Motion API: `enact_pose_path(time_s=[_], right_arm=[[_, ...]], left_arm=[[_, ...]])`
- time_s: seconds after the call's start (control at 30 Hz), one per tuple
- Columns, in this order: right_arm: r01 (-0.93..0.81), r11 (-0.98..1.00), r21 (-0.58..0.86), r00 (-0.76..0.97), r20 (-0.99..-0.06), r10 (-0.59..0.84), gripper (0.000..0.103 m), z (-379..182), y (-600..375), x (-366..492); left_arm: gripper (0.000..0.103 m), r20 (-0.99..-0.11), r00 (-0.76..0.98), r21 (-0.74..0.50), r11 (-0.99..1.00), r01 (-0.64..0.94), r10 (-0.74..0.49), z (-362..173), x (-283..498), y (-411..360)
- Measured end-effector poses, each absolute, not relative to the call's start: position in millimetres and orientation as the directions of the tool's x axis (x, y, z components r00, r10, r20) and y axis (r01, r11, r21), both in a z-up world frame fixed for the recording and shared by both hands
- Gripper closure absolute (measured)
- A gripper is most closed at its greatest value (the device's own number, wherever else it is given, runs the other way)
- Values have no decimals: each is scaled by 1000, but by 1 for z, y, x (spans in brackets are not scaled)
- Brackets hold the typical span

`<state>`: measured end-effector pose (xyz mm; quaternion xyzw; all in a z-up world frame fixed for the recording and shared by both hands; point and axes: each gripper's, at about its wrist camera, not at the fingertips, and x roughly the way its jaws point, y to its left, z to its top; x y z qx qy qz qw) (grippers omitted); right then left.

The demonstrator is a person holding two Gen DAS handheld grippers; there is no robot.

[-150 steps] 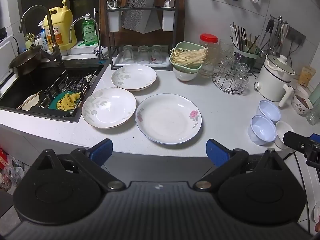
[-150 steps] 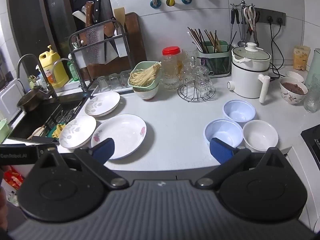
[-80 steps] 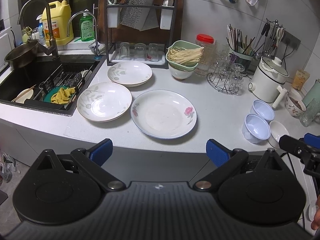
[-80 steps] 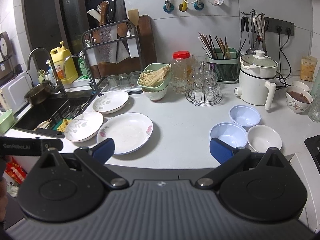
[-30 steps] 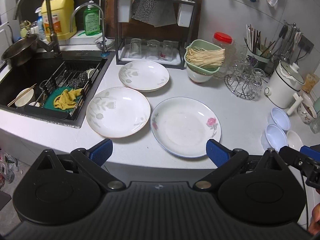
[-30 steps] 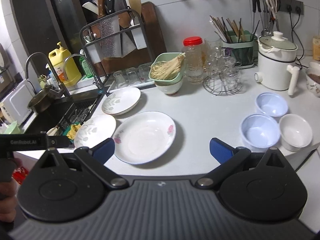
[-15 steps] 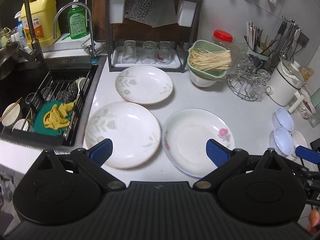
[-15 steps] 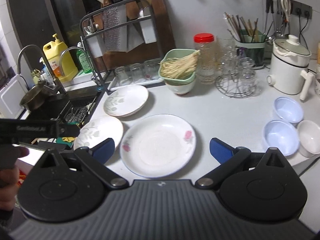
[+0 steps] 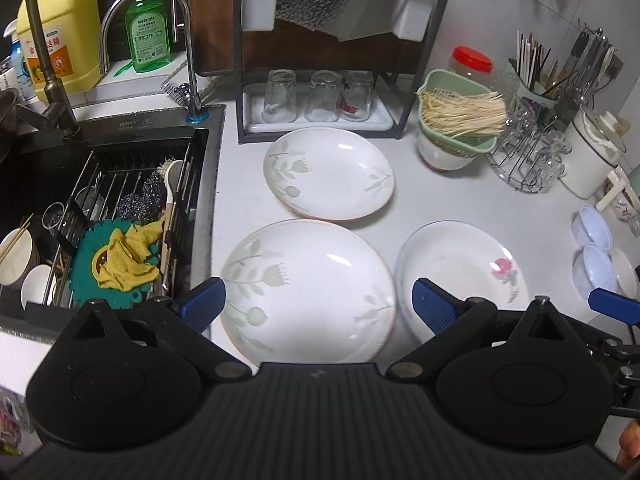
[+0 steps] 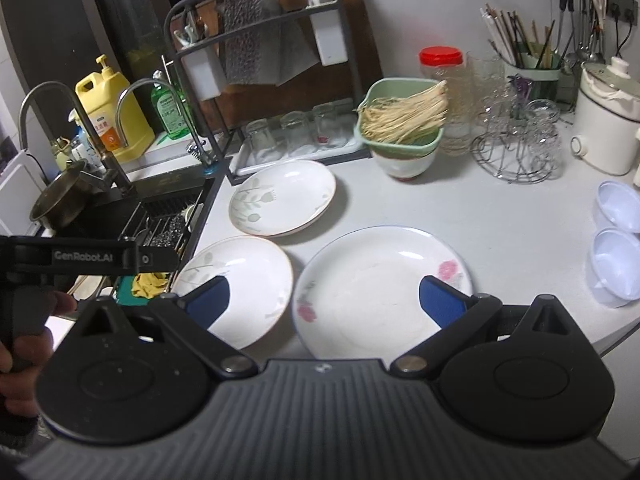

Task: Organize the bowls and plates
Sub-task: 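Move both grippers toward the rim of the nearest leaf-pattern plate, then close the left gripper on the leaf plate rim while the right gripper also clamps it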

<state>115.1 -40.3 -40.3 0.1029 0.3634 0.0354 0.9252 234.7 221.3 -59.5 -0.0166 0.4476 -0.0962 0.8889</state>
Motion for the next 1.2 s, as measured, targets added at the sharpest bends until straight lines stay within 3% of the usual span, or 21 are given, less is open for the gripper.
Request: enact_pose_path(time_s=[0.27, 0.57, 0.8, 0.93, 1.07, 1.2], right_arm=[[66, 958, 281, 729, -669, 146, 3, -67, -14, 139], [103, 931, 351, 705, -686, 181, 22, -100, 1, 162], [103, 903, 418, 702, -674, 232, 23, -122, 15, 166], [102, 899, 426, 687, -684, 246, 35, -135, 26, 167], [150, 868, 472, 657, -704, 270, 51, -150, 27, 170], [222, 853, 471, 646, -727, 233, 58, -160, 24, 172]], left_arm=[[2, -807, 555, -113, 976, 188, -201, -85, 265, 252], [2, -818, 524, -137, 966, 221, -236, -124, 294, 269], [3, -838, 485, -139, 957, 253, -250, -154, 310, 272], [4, -836, 479, -151, 952, 267, -267, -168, 315, 276], [14, -841, 467, -163, 951, 262, -273, -179, 322, 282], [16, -837, 451, -202, 941, 269, -309, -187, 329, 289]])
